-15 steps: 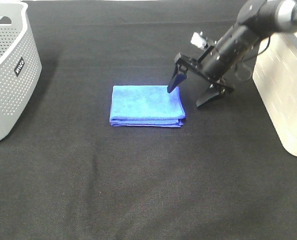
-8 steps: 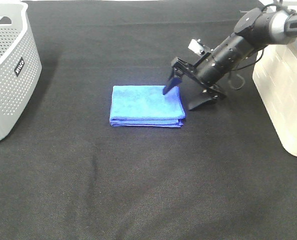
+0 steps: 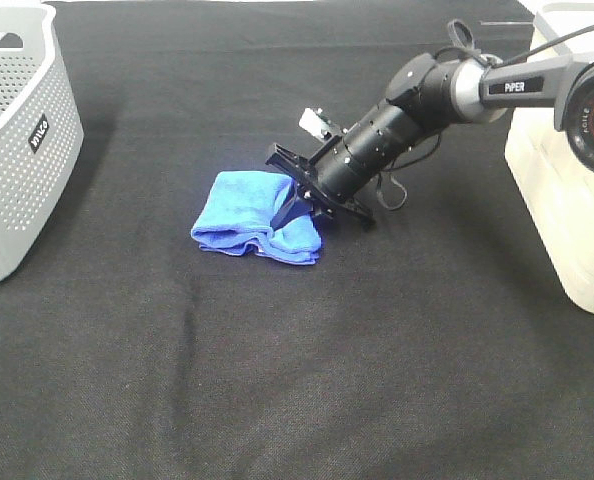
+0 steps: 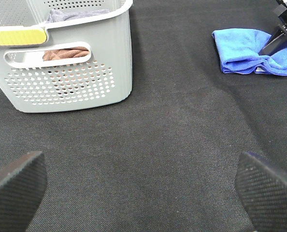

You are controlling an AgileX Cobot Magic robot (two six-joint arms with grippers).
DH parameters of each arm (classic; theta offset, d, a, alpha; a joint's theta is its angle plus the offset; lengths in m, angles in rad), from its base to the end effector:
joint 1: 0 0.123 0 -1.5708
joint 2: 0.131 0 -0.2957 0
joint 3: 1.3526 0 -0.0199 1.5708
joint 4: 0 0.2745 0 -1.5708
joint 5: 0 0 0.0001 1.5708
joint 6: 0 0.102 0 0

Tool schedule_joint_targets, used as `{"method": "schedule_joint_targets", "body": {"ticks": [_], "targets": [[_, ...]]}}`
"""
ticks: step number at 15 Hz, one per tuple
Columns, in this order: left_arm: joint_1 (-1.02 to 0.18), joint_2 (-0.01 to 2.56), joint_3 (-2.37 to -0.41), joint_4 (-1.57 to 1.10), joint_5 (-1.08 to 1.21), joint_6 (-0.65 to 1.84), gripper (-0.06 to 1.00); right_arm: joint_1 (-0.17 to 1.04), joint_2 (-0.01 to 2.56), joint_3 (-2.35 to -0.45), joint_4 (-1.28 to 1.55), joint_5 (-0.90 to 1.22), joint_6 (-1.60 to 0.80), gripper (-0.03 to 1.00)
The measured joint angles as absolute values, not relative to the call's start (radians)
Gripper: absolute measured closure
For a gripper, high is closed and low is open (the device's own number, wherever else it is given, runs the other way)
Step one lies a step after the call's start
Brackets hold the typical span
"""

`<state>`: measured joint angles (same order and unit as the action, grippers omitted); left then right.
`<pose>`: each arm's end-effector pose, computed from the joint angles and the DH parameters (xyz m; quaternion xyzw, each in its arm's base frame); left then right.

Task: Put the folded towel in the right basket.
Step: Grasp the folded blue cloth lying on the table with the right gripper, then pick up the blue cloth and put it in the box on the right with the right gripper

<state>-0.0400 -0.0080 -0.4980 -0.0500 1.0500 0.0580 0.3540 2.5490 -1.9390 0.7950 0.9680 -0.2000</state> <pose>0.0143 -0.0050 0.2842 0.0425 0.8475 -0.0202 0.5287 0.4793 0.2411 0.0550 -0.0533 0.9427 0.3293 0.0116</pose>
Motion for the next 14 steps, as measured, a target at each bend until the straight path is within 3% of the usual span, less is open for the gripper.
{"method": "schedule_joint_targets", "body": {"ticks": [4,8,11,13,14], "targets": [[-0.040,-0.008,-0.498,-0.050,1.050,0.058,-0.04,0.351,2.449,-2.163,0.679,1.180,-0.194,0.82],[-0.040,-0.008,-0.498,-0.050,1.050,0.058,-0.04,0.334,2.348,-2.326,0.575,1.206,-0.144,0.82],[-0.040,-0.008,-0.498,-0.050,1.050,0.058,-0.04,0.227,2.137,-2.329,0.456,1.212,-0.121,0.82],[-0.040,-0.008,-0.498,-0.050,1.050,0.058,-0.04,0.091,1.986,-2.280,0.364,1.213,-0.121,0.82],[-0.040,-0.008,-0.498,-0.050,1.050,0.058,-0.04,-0.035,1.903,-2.223,0.285,1.211,-0.123,0.82]]}}
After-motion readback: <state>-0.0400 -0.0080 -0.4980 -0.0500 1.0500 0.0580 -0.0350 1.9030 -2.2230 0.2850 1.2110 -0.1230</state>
